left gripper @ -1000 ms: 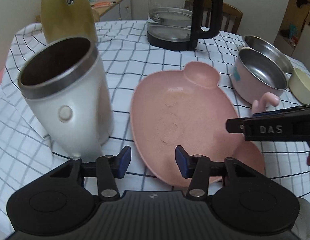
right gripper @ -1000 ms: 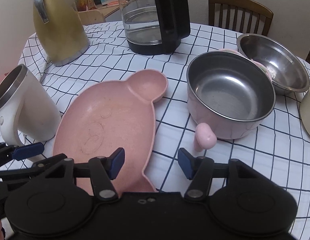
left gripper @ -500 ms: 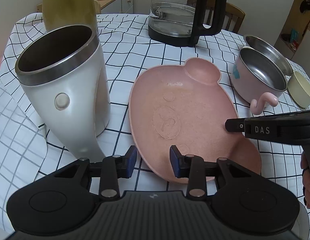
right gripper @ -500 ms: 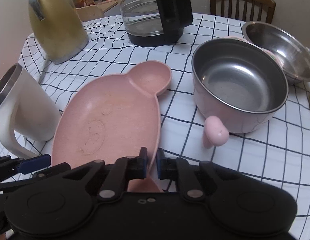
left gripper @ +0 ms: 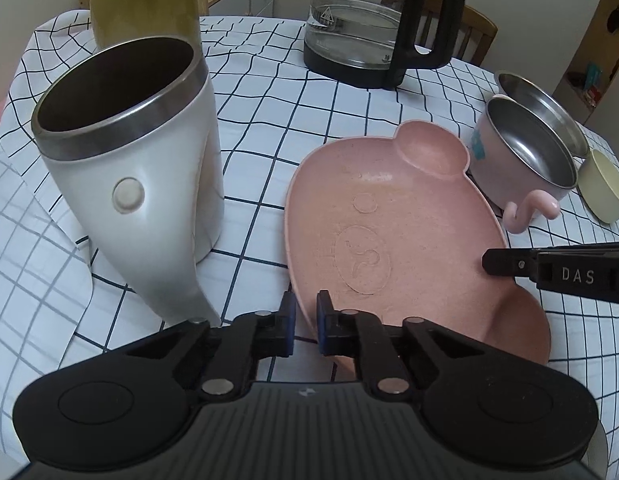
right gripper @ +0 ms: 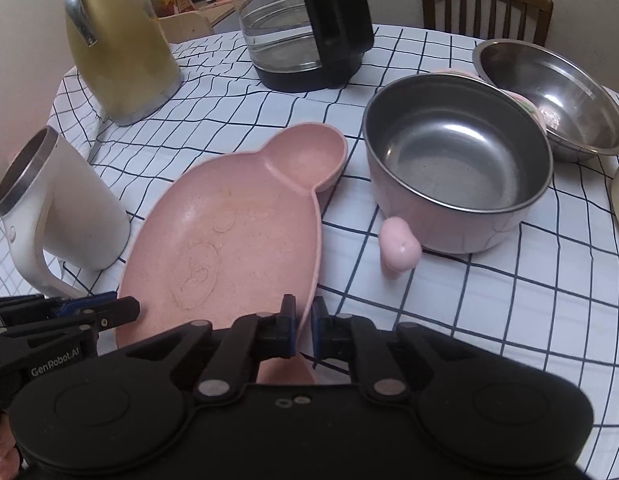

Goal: Organize plates and bowls
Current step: 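Reach both grippers to the pink bear-shaped plate rim and close them, then lift the pink plate with both grippers and lower it onto the stacked plates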

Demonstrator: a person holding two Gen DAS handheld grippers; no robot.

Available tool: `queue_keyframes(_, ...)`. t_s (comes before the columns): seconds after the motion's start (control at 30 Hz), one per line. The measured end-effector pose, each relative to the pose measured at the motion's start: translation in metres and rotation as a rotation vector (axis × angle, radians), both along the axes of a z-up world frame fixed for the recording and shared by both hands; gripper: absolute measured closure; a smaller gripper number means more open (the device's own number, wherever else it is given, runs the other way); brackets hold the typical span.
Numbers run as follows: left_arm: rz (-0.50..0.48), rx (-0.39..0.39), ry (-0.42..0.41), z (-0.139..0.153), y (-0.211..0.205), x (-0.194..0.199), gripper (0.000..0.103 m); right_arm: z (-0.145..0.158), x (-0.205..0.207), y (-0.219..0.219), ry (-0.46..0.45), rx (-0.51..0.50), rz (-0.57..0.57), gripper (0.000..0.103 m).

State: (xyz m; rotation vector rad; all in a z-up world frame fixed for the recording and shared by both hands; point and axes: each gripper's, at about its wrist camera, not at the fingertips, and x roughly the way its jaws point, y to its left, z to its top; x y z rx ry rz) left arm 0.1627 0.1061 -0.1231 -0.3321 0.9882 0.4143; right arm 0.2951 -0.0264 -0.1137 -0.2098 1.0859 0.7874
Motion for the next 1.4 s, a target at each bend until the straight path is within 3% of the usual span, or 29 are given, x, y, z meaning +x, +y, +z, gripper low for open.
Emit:
queue_keyframes(0.33,-0.070,-0.033,-0.040,0.028,-0.021,-0.032,0.094,0.021,-0.022,-0.029,-0.016,0.016,-0.018,0.095)
queue_keyframes(0.8,-0.278,-0.115,-0.075,0.062,-0.080,-0.105,0.094,0.060,-0.091,-0.115,-0.022,0.024,-0.096,0.095)
queue_keyframes(1.13,-0.405,-0.152,-0.039,0.054,-0.112,-0.137,0.093,0.060,-0.139,-0.161,-0.003,0.001,-0.140,0.095)
queue_keyframes(1.4,-0.445,-0.156,-0.005,0.038,-0.128,-0.136,0.093,0.043,-0.155,-0.185,0.014,-0.008,-0.190,0.095)
